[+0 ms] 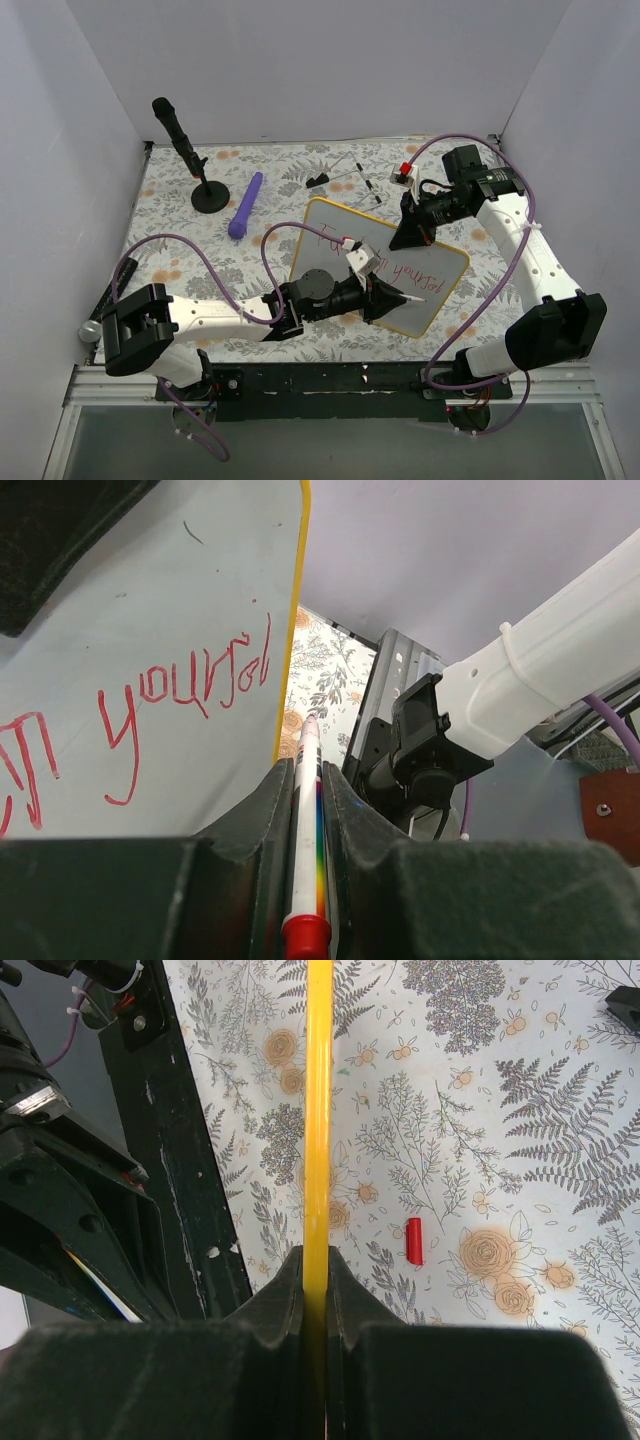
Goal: Write a sentence on the whiteboard
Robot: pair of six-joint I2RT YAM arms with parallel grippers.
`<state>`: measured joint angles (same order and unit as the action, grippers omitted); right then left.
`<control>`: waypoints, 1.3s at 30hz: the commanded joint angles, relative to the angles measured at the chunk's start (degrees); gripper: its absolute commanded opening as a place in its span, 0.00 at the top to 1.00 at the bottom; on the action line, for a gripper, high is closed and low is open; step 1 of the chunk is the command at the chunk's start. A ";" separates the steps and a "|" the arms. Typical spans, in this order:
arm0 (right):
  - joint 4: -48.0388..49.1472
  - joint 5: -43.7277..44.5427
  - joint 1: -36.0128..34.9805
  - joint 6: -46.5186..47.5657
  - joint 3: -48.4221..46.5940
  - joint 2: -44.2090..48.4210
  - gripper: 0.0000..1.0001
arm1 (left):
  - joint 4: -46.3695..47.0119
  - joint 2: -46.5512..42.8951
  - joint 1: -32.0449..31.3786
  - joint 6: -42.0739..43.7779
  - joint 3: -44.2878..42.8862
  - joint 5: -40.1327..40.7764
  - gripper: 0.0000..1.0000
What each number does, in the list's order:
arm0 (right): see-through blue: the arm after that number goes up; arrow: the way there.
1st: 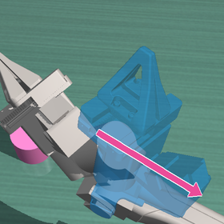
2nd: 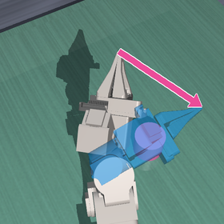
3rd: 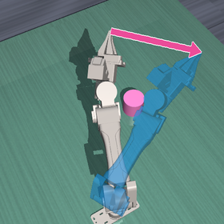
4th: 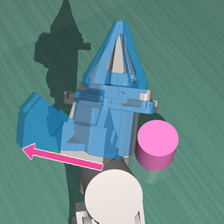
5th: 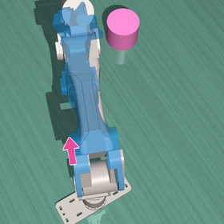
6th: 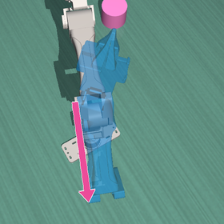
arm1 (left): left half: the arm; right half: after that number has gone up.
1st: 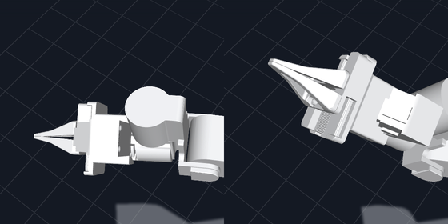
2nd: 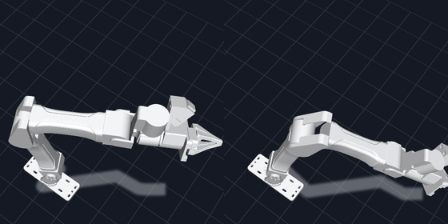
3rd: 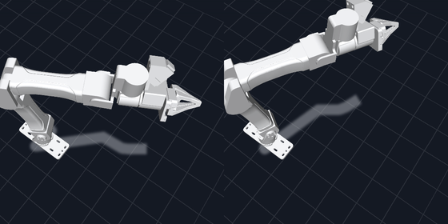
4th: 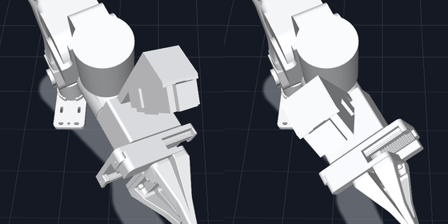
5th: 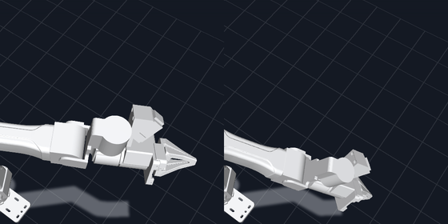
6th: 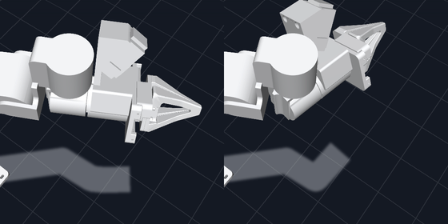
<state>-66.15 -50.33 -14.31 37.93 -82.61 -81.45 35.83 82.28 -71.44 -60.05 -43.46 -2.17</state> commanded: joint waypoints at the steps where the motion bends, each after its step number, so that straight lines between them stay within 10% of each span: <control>1: 1.29 -6.01 0.07 1.35 -0.62 2.00 0.99 | 1.43 -2.04 -0.46 0.20 0.57 1.38 1.00; 39: 1.73 -6.36 0.07 0.91 -0.89 2.26 0.99 | 3.10 11.41 -0.63 2.04 -13.66 6.57 1.00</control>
<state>-66.17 -50.43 -14.31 37.93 -82.61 -81.45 38.04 93.54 -71.77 -58.65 -54.54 3.31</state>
